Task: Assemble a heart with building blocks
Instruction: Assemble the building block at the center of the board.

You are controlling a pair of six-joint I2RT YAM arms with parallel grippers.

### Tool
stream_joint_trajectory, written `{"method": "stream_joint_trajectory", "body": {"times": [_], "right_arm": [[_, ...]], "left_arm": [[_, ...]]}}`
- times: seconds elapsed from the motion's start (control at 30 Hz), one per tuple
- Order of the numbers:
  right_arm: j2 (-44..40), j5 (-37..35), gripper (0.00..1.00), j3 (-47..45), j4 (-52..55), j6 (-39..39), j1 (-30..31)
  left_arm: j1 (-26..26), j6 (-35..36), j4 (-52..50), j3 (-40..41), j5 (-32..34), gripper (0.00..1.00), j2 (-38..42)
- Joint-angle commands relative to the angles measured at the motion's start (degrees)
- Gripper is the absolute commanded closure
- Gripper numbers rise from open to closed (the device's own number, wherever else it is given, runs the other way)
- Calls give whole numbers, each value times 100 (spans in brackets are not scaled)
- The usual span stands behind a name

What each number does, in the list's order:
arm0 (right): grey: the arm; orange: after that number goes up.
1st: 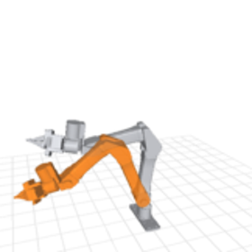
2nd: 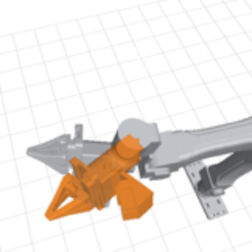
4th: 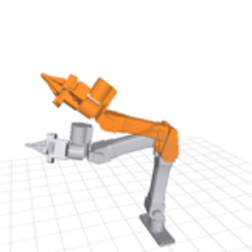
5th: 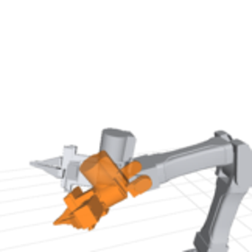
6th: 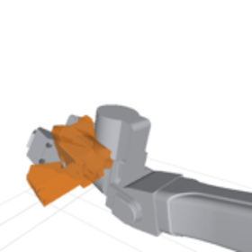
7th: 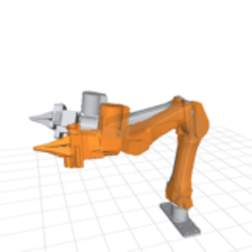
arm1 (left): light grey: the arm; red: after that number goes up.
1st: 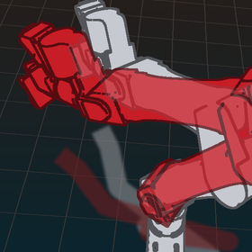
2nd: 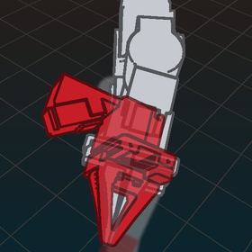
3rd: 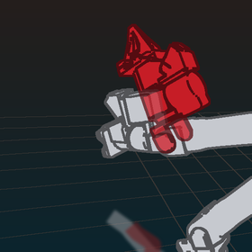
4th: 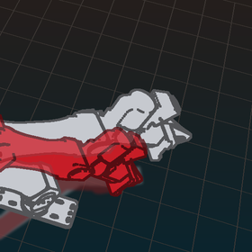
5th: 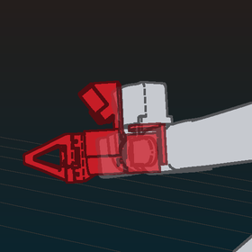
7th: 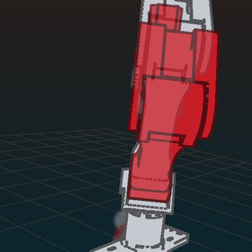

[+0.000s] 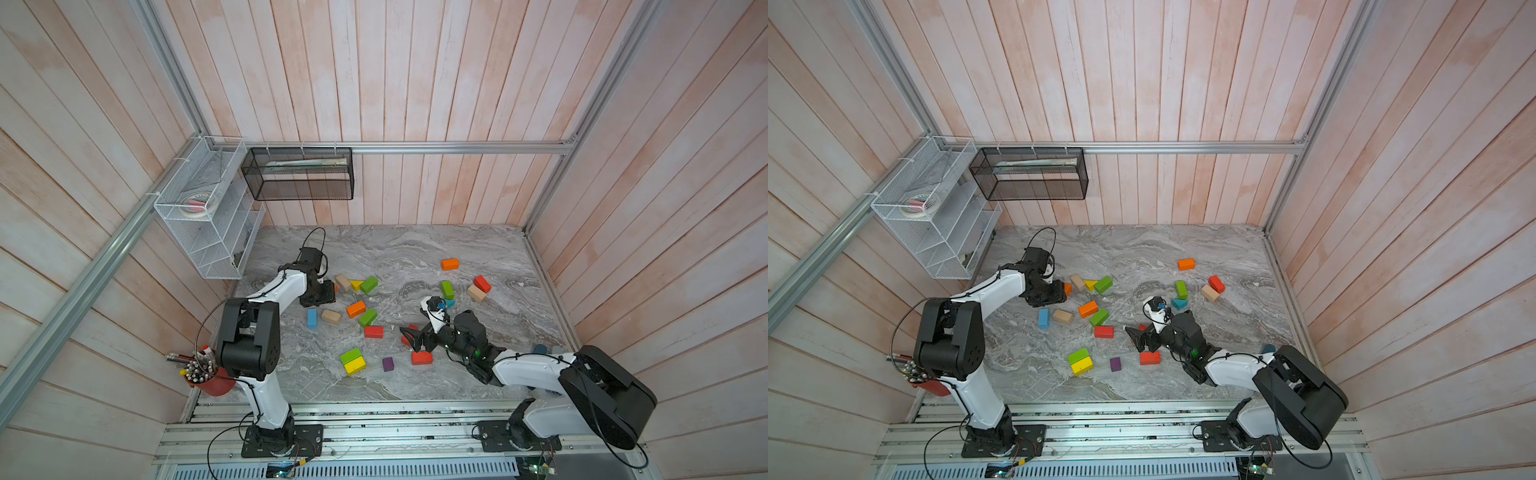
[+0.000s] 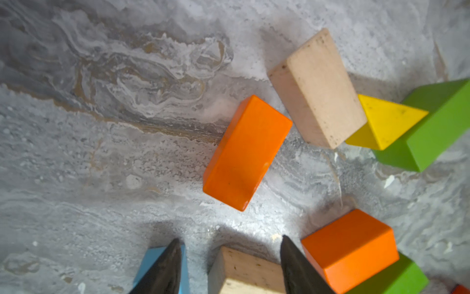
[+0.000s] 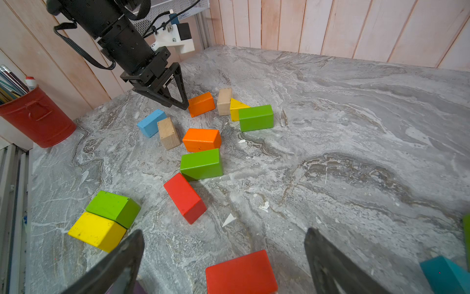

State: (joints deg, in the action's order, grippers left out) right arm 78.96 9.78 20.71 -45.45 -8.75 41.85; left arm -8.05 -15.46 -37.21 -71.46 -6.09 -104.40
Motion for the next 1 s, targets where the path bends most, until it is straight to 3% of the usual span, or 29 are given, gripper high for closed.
{"method": "stream_joint_trajectory", "body": {"times": [0.0, 0.37, 0.97], "right_arm": [[-55, -18, 2, -30, -71, -30, -30], [-38, -40, 2, -14, -66, -30, -36], [21, -55, 2, 6, -51, -39, -45]], "left_arm": [[-4, -561, 388, 92, -197, 43, 114], [-5, -620, 558, 19, -244, 60, -108], [-24, -393, 480, -135, -159, 60, -421]]}}
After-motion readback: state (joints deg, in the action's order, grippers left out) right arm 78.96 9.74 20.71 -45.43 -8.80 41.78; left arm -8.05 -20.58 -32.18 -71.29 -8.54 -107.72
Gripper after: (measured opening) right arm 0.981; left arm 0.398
